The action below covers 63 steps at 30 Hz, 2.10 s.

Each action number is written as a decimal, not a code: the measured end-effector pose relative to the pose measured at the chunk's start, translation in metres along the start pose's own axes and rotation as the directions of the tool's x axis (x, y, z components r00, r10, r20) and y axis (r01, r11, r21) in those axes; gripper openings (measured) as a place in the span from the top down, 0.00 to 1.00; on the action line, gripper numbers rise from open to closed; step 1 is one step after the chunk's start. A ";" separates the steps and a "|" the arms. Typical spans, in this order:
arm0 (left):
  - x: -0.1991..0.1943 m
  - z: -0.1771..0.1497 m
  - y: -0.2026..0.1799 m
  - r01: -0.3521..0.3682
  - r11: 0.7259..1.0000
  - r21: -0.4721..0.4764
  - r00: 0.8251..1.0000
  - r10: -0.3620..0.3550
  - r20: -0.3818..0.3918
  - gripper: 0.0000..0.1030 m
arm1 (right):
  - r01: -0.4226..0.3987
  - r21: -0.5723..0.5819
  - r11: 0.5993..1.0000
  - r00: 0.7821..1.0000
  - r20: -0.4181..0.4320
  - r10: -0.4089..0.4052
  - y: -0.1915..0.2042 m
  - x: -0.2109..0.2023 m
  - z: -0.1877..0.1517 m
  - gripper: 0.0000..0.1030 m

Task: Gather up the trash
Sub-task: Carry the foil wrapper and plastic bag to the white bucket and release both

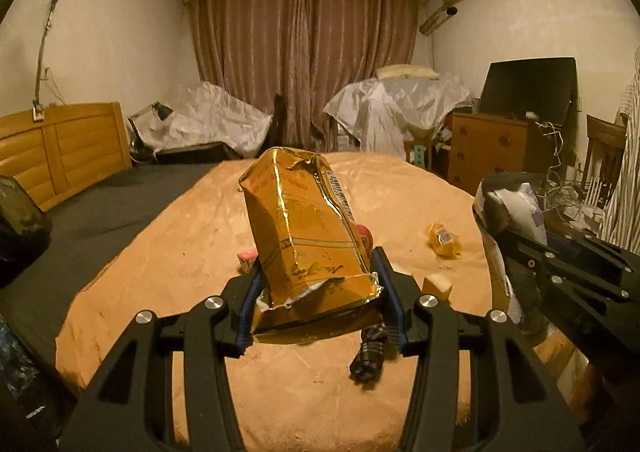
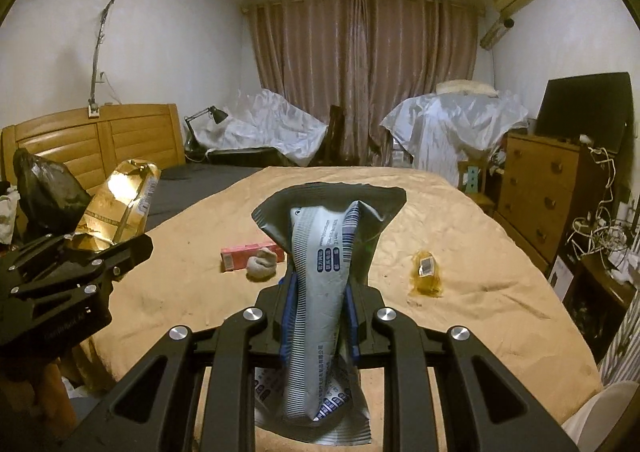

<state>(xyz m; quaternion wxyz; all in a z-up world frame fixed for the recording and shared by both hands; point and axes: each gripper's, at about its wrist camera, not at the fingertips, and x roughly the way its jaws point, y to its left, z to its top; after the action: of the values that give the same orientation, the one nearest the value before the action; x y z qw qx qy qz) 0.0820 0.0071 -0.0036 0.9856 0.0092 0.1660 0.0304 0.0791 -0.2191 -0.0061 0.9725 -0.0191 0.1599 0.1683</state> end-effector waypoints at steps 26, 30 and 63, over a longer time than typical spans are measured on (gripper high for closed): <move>0.006 0.023 -0.073 0.206 0.977 0.060 0.978 -0.205 -0.030 0.53 | 0.140 0.040 0.989 0.990 -0.035 -0.139 -0.068 -0.090 0.019 0.79; 0.004 0.023 -0.106 0.283 0.955 0.094 0.959 -0.280 -0.038 0.53 | 0.203 0.051 0.978 0.979 -0.039 -0.201 -0.100 -0.124 0.017 0.79; 0.008 -0.021 -0.380 0.815 0.543 0.202 0.553 -0.626 -0.549 0.53 | 0.428 0.266 0.864 0.781 -0.590 -0.204 -0.418 -0.238 -0.104 0.79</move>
<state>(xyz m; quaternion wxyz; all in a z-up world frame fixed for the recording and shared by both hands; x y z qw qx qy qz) 0.1040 -0.3713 -0.0368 0.8161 0.1510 0.3605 -0.4257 -0.0254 -0.6991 -0.0361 0.8847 0.0987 0.4530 -0.0481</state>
